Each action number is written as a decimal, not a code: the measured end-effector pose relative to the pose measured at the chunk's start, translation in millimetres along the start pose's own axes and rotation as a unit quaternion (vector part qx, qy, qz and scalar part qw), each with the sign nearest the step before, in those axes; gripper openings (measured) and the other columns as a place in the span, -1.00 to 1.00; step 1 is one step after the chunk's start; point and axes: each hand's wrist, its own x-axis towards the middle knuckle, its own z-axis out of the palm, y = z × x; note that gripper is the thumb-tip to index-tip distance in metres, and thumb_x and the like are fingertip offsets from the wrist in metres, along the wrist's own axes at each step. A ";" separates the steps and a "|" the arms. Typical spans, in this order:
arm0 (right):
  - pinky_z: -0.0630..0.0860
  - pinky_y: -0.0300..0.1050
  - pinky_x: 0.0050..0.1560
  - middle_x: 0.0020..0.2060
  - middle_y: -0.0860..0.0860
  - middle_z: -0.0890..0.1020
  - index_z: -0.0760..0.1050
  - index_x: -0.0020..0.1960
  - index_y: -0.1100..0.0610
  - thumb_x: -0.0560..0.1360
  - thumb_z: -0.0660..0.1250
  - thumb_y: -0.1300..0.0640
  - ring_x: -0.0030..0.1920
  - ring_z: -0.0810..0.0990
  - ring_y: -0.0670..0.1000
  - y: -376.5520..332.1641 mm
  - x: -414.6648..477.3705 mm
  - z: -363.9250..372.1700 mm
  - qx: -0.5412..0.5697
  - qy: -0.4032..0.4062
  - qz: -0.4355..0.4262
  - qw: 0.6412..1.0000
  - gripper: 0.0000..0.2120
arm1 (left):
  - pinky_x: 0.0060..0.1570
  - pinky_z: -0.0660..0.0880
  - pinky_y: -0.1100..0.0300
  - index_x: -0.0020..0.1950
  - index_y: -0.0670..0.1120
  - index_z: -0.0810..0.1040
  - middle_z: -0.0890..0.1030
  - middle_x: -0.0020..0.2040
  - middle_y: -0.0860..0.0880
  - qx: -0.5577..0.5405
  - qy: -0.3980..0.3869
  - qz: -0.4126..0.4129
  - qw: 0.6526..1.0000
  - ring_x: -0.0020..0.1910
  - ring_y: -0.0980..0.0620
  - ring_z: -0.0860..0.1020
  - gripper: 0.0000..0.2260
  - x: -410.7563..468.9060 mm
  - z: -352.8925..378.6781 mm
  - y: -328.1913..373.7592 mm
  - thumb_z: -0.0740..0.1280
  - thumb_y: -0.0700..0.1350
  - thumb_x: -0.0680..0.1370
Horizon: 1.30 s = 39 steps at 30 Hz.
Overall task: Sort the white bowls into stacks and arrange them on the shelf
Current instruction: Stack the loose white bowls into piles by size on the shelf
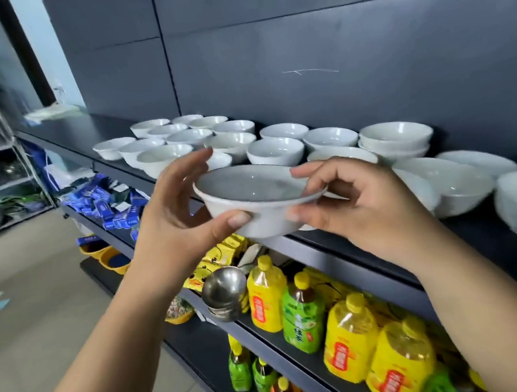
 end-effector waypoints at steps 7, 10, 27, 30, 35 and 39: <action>0.28 -0.42 -0.34 -0.51 -0.19 0.50 0.56 -0.34 -0.10 0.36 0.43 0.05 -0.38 0.39 -0.24 -0.2 72.8 32.7 -0.217 -0.084 0.029 0.972 -0.87 | -0.07 0.50 0.31 0.22 0.09 0.35 0.51 0.12 0.03 -0.007 -0.019 -0.050 0.999 -0.11 0.20 0.58 -0.22 61.5 -51.2 -43.5 0.57 0.04 0.06; 0.26 -0.40 -0.33 -0.47 -0.13 0.52 0.60 -0.29 0.02 0.38 0.43 0.07 -0.38 0.37 -0.23 6.9 94.5 35.8 -0.278 -0.069 0.040 0.957 -0.92 | 0.22 0.44 0.02 0.30 0.04 0.31 0.47 0.22 -0.05 0.012 -0.018 -0.087 0.996 0.03 0.04 0.52 -0.26 75.8 -53.4 -65.4 0.57 -0.13 0.20; 0.02 0.08 0.41 -0.41 0.07 0.55 0.63 -0.15 0.18 0.43 0.35 -0.09 -0.16 0.44 0.03 75.5 129.6 66.1 -0.470 0.026 0.103 0.876 -0.68 | -0.06 0.31 0.35 0.26 -0.13 0.46 0.52 0.06 0.10 0.207 -0.020 -0.124 0.970 0.09 0.12 0.46 -0.54 65.1 -41.9 -155.6 0.46 -0.04 0.41; -0.25 0.11 0.41 -0.30 0.09 0.59 0.63 -0.15 0.12 0.45 0.30 -0.14 -0.01 0.49 0.05 78.8 131.8 70.8 -0.520 0.026 0.128 0.844 -0.67 | 0.15 0.42 0.11 0.27 -0.10 0.46 0.59 0.15 -0.01 0.230 -0.035 -0.115 0.966 0.19 0.00 0.50 -0.42 67.0 -41.2 -158.7 0.47 0.12 0.33; -0.25 0.16 0.41 -0.37 0.03 0.54 0.61 -0.21 0.07 0.44 0.27 -0.21 -0.07 0.48 0.02 82.5 134.2 72.7 -0.551 0.026 0.152 0.820 -0.64 | 0.16 0.44 -0.02 0.27 -0.05 0.46 0.60 0.14 -0.03 0.249 -0.026 -0.124 0.960 0.18 -0.03 0.50 -0.36 69.8 -38.8 -160.0 0.37 0.22 0.26; -0.09 0.22 0.42 -0.26 0.07 0.61 0.62 -0.15 0.11 0.43 0.27 -0.24 -0.11 0.47 0.01 83.8 132.4 69.0 -0.560 0.007 0.175 0.810 -0.58 | 0.12 0.45 0.01 0.22 -0.06 0.50 0.62 0.09 -0.03 0.256 -0.011 -0.129 0.958 0.14 -0.03 0.52 -0.52 70.9 -37.3 -165.8 0.46 0.08 0.37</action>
